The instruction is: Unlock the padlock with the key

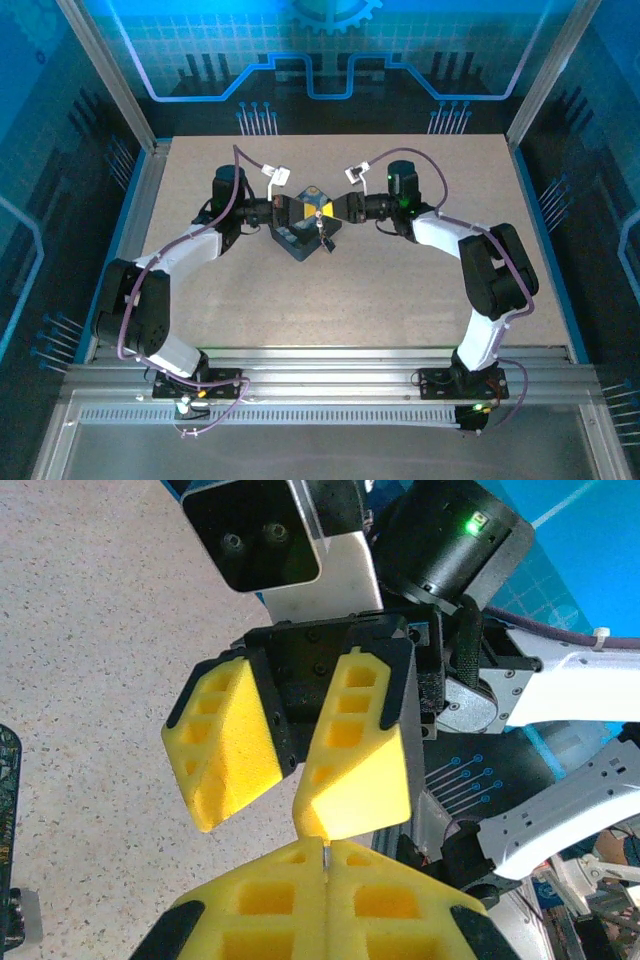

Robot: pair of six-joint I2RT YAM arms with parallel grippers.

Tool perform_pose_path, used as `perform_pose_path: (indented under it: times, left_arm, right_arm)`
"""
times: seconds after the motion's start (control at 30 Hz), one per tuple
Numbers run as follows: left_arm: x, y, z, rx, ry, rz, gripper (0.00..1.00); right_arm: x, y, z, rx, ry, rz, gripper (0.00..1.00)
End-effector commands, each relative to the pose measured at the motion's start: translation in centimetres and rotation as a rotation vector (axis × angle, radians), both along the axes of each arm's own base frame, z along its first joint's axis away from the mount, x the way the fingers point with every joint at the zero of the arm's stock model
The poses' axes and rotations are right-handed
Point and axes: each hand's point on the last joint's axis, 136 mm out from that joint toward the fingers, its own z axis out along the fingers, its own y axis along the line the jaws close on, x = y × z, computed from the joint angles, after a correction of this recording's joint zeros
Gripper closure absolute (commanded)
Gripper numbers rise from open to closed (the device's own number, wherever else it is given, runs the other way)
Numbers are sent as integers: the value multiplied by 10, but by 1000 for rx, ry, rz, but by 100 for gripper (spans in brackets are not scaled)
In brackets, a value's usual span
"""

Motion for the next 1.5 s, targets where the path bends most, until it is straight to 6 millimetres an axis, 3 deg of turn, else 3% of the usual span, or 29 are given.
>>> perform_pose_path:
  times: [0.0, 0.37, 0.6, 1.2, 1.47]
  left_arm:
    - [4, 3, -3, -2, 5, 16, 100]
    - [6, 8, -3, -4, 7, 46, 100]
    - [7, 9, -1, -12, 6, 50, 100]
    - [6, 9, -1, -38, 4, 49, 100]
    - [7, 9, -1, -50, 5, 51, 100]
  right_arm:
    - [-6, 8, 13, 37, -34, 25, 59]
    - [-17, 9, 15, 41, -32, 53, 62]
    - [-21, 12, 14, 42, -31, 67, 74]
    - [-25, 19, 34, 71, -72, 90, 93]
    - [-25, 21, 37, 87, -64, 97, 90]
